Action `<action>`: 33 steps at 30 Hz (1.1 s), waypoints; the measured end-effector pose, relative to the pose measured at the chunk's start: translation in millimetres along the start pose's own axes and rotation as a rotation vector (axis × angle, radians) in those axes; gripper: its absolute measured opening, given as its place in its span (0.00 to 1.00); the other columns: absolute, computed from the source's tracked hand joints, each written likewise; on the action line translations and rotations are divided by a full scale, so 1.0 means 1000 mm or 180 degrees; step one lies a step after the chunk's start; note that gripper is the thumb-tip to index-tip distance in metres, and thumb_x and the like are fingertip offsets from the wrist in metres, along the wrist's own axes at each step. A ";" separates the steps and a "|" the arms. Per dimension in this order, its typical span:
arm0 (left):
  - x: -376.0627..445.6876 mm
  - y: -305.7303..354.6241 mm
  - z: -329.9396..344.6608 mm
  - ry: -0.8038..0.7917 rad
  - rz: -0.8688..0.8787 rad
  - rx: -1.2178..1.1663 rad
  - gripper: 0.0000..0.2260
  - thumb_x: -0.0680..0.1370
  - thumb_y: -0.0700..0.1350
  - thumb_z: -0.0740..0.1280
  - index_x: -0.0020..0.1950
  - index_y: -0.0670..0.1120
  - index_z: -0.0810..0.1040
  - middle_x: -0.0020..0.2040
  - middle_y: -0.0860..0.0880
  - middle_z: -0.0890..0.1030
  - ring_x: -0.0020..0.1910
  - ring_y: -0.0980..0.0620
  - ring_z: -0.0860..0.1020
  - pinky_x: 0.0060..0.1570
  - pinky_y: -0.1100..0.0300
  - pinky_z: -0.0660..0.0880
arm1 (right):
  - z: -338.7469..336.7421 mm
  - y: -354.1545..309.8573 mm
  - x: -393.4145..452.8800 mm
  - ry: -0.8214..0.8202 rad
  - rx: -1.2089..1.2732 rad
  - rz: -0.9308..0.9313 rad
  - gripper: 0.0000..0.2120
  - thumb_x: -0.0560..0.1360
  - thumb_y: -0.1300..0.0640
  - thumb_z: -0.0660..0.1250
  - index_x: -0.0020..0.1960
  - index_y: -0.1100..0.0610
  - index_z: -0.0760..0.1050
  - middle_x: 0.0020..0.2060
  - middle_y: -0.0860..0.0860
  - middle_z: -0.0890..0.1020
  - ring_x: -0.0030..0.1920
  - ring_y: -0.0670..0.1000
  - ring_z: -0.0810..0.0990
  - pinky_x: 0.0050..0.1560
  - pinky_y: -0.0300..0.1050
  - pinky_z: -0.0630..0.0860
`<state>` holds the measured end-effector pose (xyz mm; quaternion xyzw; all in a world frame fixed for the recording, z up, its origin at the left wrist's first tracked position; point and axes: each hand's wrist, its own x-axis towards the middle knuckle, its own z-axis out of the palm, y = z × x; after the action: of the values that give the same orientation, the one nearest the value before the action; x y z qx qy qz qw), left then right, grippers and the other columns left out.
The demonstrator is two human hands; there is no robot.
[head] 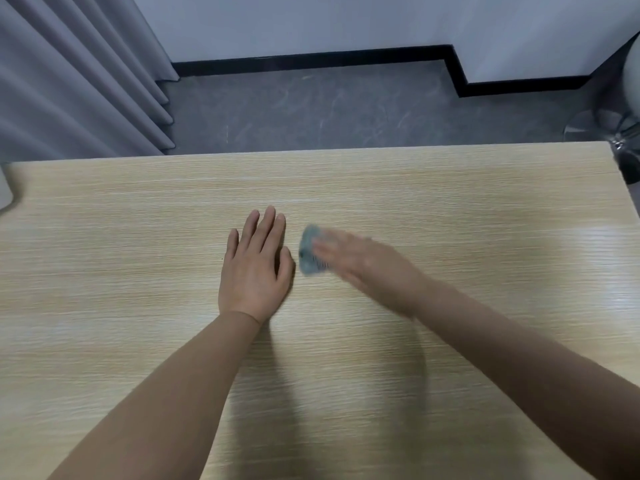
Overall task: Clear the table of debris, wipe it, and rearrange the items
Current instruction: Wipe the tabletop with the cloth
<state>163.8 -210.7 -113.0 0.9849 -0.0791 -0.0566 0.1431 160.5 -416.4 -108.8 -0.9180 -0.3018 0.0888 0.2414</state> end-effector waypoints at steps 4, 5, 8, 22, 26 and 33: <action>0.001 0.000 0.000 0.0014 0.0017 -0.0001 0.26 0.78 0.52 0.46 0.76 0.49 0.57 0.77 0.53 0.54 0.76 0.54 0.48 0.74 0.54 0.42 | -0.014 0.022 -0.012 -0.0297 0.0083 -0.0461 0.23 0.78 0.46 0.53 0.70 0.53 0.67 0.69 0.47 0.69 0.70 0.43 0.62 0.70 0.44 0.61; 0.001 0.000 0.000 0.0014 0.0010 -0.0011 0.25 0.79 0.51 0.47 0.76 0.49 0.57 0.77 0.53 0.54 0.76 0.55 0.48 0.74 0.54 0.42 | -0.021 0.036 -0.004 -0.0250 0.0105 -0.0205 0.23 0.79 0.44 0.52 0.71 0.52 0.65 0.71 0.46 0.67 0.71 0.42 0.60 0.73 0.42 0.58; 0.000 0.000 0.000 0.0009 -0.0005 -0.0007 0.25 0.79 0.51 0.46 0.77 0.50 0.56 0.77 0.54 0.53 0.76 0.56 0.47 0.74 0.55 0.41 | -0.042 0.073 0.030 0.0331 -0.0053 0.0856 0.19 0.81 0.57 0.56 0.72 0.55 0.64 0.73 0.51 0.64 0.73 0.46 0.57 0.74 0.45 0.56; 0.000 0.000 0.002 0.0043 -0.0015 -0.0014 0.25 0.79 0.51 0.47 0.76 0.49 0.57 0.77 0.54 0.54 0.76 0.55 0.48 0.74 0.55 0.42 | -0.012 0.040 -0.004 0.0243 0.0014 0.0201 0.19 0.80 0.55 0.57 0.69 0.56 0.69 0.70 0.50 0.69 0.71 0.50 0.64 0.71 0.43 0.61; 0.000 0.000 0.001 0.0043 -0.0012 -0.0046 0.25 0.79 0.51 0.47 0.76 0.50 0.57 0.77 0.54 0.54 0.76 0.55 0.47 0.74 0.55 0.41 | -0.031 0.061 0.044 0.1026 0.0020 0.1551 0.19 0.81 0.60 0.56 0.72 0.57 0.64 0.72 0.51 0.65 0.74 0.50 0.58 0.72 0.43 0.57; 0.000 -0.001 0.001 0.0044 0.0012 -0.0110 0.25 0.79 0.51 0.48 0.76 0.49 0.57 0.77 0.53 0.54 0.76 0.54 0.48 0.74 0.53 0.43 | 0.006 -0.004 0.022 0.0802 0.0052 0.0829 0.19 0.79 0.63 0.60 0.69 0.61 0.67 0.70 0.53 0.68 0.71 0.45 0.57 0.68 0.29 0.48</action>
<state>163.8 -210.1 -114.4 0.9825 -0.0790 -0.0509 0.1608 174.8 -398.0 -112.8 -0.9512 -0.1470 0.0060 0.2712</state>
